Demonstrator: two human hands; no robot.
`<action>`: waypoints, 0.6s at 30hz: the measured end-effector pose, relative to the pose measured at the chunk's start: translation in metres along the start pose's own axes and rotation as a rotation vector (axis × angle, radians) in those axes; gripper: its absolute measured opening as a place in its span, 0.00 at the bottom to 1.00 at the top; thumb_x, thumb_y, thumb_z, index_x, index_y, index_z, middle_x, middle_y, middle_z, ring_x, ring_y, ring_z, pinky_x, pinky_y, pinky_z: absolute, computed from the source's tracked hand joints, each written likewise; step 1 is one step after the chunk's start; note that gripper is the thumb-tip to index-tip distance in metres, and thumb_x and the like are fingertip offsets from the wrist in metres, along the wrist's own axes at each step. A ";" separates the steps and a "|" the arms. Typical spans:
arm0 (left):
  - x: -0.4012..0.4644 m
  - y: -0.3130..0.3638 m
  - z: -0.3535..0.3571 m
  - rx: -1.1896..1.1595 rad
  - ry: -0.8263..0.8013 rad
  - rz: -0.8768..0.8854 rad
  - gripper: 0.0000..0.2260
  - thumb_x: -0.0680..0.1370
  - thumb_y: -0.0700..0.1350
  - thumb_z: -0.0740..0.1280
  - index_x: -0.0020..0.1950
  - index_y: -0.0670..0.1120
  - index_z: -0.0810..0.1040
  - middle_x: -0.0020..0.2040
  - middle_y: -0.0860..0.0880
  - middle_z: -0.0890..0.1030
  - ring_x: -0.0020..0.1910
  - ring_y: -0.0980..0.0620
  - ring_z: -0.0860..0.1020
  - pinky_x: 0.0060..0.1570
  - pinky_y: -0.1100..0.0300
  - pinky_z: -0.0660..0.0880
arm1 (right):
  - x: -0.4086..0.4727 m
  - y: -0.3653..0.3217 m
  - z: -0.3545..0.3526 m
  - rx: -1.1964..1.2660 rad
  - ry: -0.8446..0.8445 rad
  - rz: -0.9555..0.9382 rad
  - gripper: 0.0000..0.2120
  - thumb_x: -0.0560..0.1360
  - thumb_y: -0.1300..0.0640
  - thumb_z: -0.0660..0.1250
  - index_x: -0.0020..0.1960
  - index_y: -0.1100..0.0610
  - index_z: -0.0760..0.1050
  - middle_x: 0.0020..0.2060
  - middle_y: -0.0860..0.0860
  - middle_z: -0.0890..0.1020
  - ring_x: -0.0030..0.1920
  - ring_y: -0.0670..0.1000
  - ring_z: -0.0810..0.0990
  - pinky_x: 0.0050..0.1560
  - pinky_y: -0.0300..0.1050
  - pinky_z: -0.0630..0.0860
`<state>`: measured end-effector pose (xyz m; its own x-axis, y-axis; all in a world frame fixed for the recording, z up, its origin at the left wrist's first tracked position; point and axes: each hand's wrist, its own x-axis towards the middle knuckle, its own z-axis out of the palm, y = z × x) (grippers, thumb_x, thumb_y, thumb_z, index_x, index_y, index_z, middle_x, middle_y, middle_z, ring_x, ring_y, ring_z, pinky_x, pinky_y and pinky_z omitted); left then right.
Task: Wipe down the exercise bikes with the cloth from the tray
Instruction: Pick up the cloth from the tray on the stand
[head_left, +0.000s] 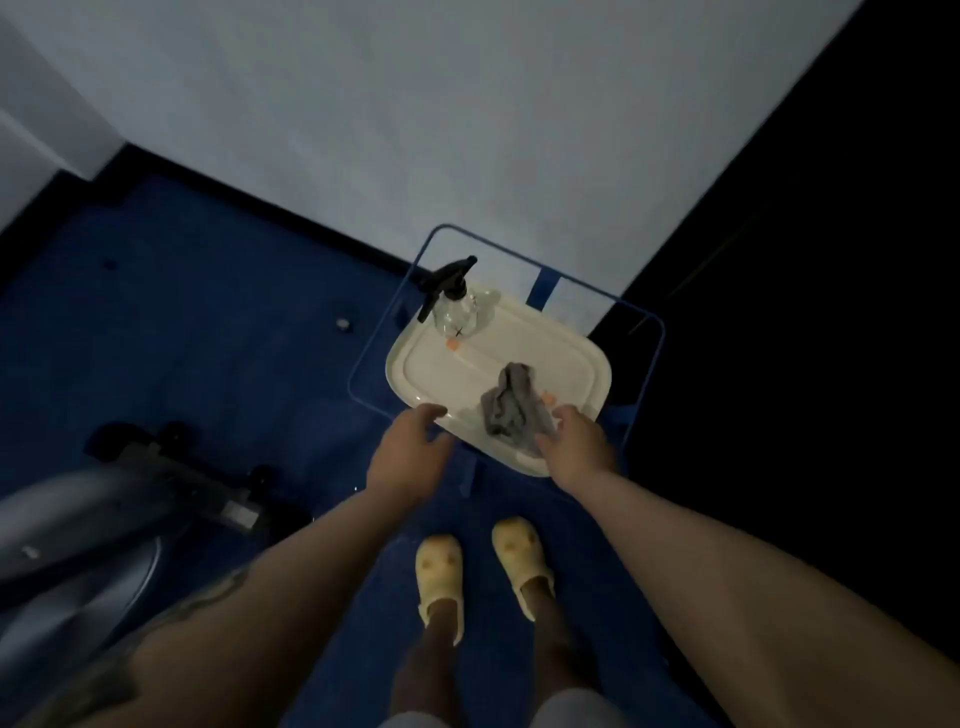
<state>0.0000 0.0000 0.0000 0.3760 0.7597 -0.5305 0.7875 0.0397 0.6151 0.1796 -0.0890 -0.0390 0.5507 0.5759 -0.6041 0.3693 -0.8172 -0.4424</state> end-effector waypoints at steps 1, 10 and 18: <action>0.004 -0.003 0.002 -0.035 0.028 -0.031 0.19 0.76 0.43 0.61 0.68 0.49 0.73 0.66 0.48 0.75 0.62 0.49 0.75 0.59 0.53 0.71 | 0.009 0.000 0.002 -0.020 -0.019 -0.003 0.25 0.77 0.51 0.65 0.72 0.53 0.64 0.65 0.55 0.73 0.62 0.58 0.73 0.61 0.51 0.73; -0.004 -0.021 0.020 -0.121 0.096 -0.173 0.18 0.78 0.42 0.61 0.68 0.49 0.72 0.67 0.48 0.74 0.62 0.50 0.74 0.62 0.54 0.71 | 0.032 -0.006 0.015 -0.176 0.040 -0.071 0.09 0.79 0.54 0.62 0.53 0.59 0.75 0.50 0.57 0.81 0.51 0.58 0.78 0.48 0.49 0.76; -0.042 0.000 -0.012 -0.272 0.294 -0.184 0.16 0.77 0.41 0.63 0.65 0.50 0.74 0.64 0.51 0.76 0.62 0.53 0.74 0.61 0.57 0.70 | -0.018 -0.043 -0.034 -0.169 0.153 -0.520 0.05 0.76 0.53 0.67 0.44 0.54 0.75 0.38 0.48 0.79 0.40 0.48 0.77 0.40 0.46 0.76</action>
<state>-0.0219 -0.0247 0.0292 0.0554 0.8746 -0.4816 0.6562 0.3317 0.6778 0.1792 -0.0647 0.0134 0.3620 0.9042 -0.2265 0.7287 -0.4261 -0.5361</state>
